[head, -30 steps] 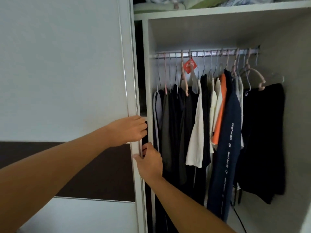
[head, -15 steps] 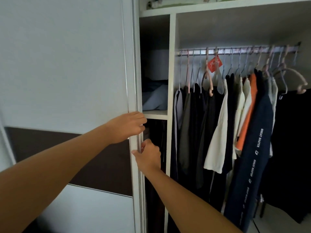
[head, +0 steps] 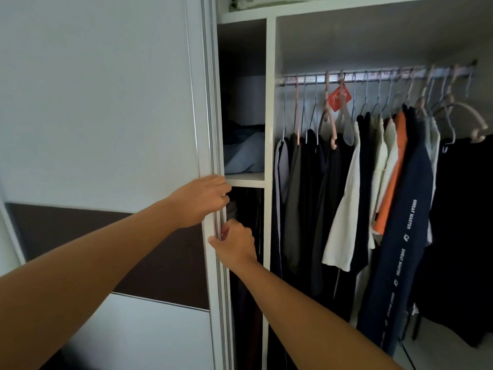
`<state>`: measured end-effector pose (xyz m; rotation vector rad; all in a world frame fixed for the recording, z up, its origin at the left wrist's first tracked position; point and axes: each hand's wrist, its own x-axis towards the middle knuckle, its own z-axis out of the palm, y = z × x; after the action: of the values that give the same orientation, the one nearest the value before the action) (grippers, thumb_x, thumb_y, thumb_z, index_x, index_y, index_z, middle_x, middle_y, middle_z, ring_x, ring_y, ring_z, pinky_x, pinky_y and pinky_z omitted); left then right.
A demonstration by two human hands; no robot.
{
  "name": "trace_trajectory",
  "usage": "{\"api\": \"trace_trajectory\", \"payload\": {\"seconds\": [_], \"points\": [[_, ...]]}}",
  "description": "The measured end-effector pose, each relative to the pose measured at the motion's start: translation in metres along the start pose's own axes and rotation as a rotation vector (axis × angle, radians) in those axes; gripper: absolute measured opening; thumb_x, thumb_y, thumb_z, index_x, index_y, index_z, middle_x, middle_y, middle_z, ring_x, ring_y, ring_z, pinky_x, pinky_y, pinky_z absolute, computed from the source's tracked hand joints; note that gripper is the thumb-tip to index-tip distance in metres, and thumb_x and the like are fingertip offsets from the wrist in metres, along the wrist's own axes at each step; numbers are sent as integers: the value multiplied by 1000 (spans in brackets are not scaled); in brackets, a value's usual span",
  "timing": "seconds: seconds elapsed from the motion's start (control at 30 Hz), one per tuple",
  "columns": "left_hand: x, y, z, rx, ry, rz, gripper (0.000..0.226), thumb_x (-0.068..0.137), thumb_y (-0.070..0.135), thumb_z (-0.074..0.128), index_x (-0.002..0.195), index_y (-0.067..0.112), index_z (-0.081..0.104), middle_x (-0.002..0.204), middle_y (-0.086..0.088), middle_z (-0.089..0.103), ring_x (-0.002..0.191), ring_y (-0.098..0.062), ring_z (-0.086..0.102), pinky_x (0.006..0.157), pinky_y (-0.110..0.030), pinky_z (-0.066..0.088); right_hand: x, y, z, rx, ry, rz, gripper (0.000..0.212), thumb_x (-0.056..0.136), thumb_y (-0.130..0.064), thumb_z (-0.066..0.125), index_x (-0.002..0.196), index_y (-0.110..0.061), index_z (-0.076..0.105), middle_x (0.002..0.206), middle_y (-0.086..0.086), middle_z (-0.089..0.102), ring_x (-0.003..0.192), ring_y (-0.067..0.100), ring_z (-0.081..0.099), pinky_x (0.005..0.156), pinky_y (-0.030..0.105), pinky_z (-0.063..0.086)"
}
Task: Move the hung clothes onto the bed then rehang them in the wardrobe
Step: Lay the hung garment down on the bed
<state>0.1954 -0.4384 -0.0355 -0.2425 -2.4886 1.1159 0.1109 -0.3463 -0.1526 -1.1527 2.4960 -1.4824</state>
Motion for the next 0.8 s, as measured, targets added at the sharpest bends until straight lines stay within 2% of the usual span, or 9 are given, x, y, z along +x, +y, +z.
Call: {"api": "trace_trajectory", "payload": {"seconds": [0.1, 0.17, 0.27, 0.33, 0.47, 0.53, 0.63, 0.73, 0.8], "points": [[6, 4, -2, 32, -54, -46, 30, 48, -16, 71, 69, 5, 67, 75, -5, 56, 76, -23, 55, 68, -33, 50, 0, 5, -10, 7, -30, -8, 26, 85, -34, 71, 104, -18, 61, 93, 0, 65, 83, 15, 65, 74, 36, 59], [12, 11, -4, 54, -109, -56, 25, 62, -10, 67, 80, 6, 69, 86, -5, 58, 88, -23, 54, 81, -33, 48, 0, 9, -20, 0, -33, -19, 29, 85, -33, 71, 108, -18, 61, 93, 0, 67, 83, 15, 65, 75, 35, 58], [26, 21, -10, 112, -298, -106, 16, 81, 7, 58, 95, 12, 64, 101, -3, 55, 104, -22, 49, 93, -32, 36, 1, 13, -41, -19, -28, -52, 31, 86, -35, 71, 109, -17, 61, 93, 0, 68, 85, 15, 65, 77, 37, 58], [37, 27, -15, 88, -364, -156, 9, 83, 23, 59, 89, 16, 62, 98, -1, 56, 101, -21, 50, 92, -31, 34, 2, 15, -56, -34, -22, -62, 31, 85, -37, 71, 108, -18, 62, 94, 0, 68, 85, 16, 66, 76, 38, 59], [54, 31, -15, -266, -308, -371, 36, 84, 42, 61, 62, 16, 49, 66, 3, 53, 66, -14, 51, 69, -27, 39, 3, 20, -88, -92, -16, -95, 34, 85, -37, 71, 110, -16, 62, 96, 2, 69, 85, 15, 66, 77, 37, 59], [62, 34, -17, -440, -253, -470, 31, 85, 41, 63, 79, 10, 63, 77, -2, 64, 71, -16, 59, 62, -29, 46, 3, 21, -104, -129, 3, -104, 34, 85, -36, 71, 111, -16, 62, 100, 3, 69, 90, 17, 65, 80, 39, 58], [70, 35, -21, -584, -247, -536, 41, 88, 43, 63, 109, 8, 68, 101, -6, 69, 90, -21, 64, 78, -36, 54, 6, 20, -123, -173, 32, -110, 37, 85, -38, 71, 113, -15, 62, 105, 6, 67, 94, 21, 65, 81, 40, 58], [82, 39, -25, -641, -200, -525, 40, 88, 44, 64, 114, 14, 67, 92, 2, 66, 85, -16, 62, 74, -34, 53, 8, 18, -144, -214, 74, -115, 35, 86, -38, 70, 111, -16, 62, 101, 4, 67, 90, 21, 65, 79, 41, 58], [92, 42, -27, -687, -120, -542, 40, 90, 43, 63, 120, 18, 65, 98, 3, 68, 92, -17, 63, 76, -34, 53, 10, 17, -156, -237, 91, -121, 34, 86, -38, 69, 111, -16, 62, 98, 2, 67, 88, 20, 65, 77, 41, 58]]}}
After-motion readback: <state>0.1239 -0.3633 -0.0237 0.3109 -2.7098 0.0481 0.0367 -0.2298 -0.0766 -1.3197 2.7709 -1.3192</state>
